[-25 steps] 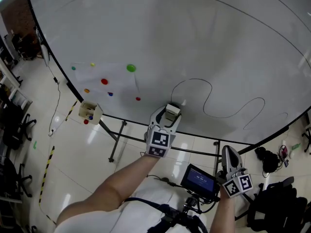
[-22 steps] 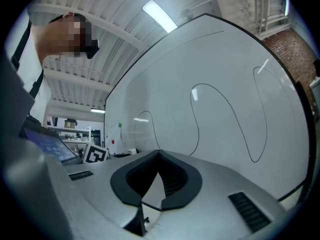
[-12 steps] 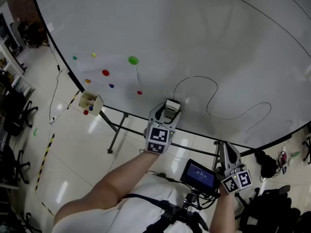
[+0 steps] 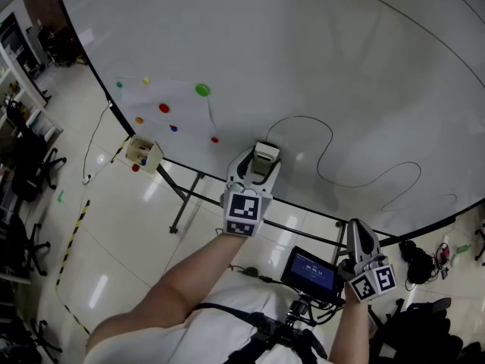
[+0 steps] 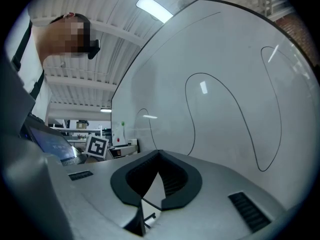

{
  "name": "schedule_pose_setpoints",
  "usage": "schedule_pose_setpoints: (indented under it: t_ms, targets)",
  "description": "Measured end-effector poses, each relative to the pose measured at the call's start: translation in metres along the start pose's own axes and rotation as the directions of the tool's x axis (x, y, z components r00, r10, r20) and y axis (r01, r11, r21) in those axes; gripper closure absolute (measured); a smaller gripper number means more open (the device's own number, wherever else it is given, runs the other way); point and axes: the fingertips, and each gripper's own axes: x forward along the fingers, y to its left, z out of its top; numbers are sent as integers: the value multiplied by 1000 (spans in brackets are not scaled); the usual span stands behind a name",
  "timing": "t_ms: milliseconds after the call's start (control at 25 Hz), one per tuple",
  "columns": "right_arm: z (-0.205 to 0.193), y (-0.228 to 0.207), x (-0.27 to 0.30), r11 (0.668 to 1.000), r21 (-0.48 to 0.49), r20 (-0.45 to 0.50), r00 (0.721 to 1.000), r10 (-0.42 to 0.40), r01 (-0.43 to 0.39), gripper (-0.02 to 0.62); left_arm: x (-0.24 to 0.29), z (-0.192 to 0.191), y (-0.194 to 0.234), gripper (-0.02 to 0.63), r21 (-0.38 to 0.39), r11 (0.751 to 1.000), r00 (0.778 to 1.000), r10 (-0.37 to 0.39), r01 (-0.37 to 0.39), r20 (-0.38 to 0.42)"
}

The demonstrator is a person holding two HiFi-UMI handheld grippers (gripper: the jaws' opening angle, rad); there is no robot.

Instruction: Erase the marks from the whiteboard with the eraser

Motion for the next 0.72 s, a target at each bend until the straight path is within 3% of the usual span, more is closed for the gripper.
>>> schedule_pose_setpoints:
  t_ms: [200, 400, 720]
  targets:
    - [4, -9, -5, 1000, -4, 11, 1000, -14, 14, 580, -1, 31, 0, 313, 65, 998, 997, 9, -14, 73]
    - [5, -9, -7, 1000, -4, 17, 1000, -23, 23, 580, -3, 39, -1, 311, 75, 997, 993, 2, -10, 116]
    - [8, 0, -6, 1000, -18, 10, 1000, -13, 14, 580, -1, -41, -3, 311, 49, 999, 999, -3, 4, -33]
